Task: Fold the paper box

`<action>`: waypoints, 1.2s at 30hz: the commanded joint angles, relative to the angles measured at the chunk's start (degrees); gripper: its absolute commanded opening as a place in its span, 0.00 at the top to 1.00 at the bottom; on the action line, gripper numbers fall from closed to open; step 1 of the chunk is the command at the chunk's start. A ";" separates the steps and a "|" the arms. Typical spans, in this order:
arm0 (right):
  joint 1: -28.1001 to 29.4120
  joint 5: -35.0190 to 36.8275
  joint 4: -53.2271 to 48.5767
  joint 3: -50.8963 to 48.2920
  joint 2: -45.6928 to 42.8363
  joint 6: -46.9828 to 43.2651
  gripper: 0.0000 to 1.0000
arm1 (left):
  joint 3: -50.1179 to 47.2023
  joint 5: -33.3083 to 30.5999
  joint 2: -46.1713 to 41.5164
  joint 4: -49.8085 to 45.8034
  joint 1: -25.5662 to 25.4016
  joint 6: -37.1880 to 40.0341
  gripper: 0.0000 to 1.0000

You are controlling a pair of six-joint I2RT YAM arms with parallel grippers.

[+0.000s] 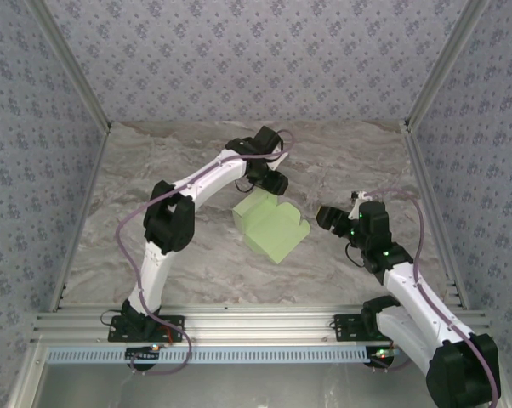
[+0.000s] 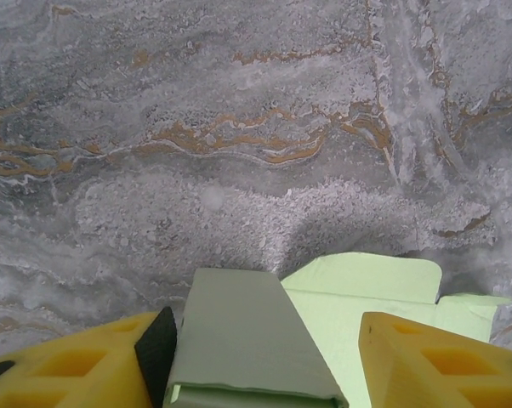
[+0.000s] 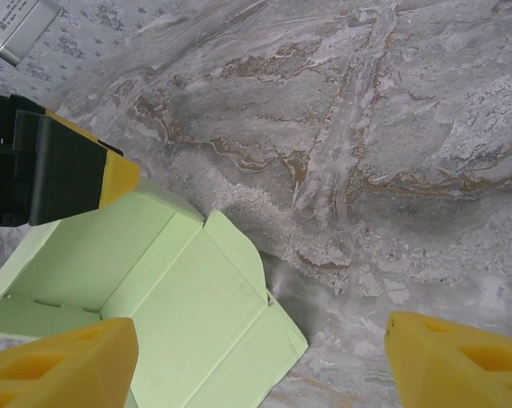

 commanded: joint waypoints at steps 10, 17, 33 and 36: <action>-0.50 -0.81 0.90 0.66 0.07 0.21 0.21 | 3.90 2.81 3.11 -3.82 -0.27 -1.33 0.35; -0.66 -0.62 1.39 0.80 0.29 0.01 0.22 | 4.66 2.82 3.19 -4.93 -0.44 -0.50 0.53; -2.86 -14.15 -5.50 10.45 9.06 2.76 0.23 | -1.20 7.49 -4.74 -2.09 0.96 0.09 0.62; -4.68 -19.40 -10.94 18.27 14.82 -7.48 0.23 | -4.60 8.89 -7.70 -0.65 1.31 1.59 0.62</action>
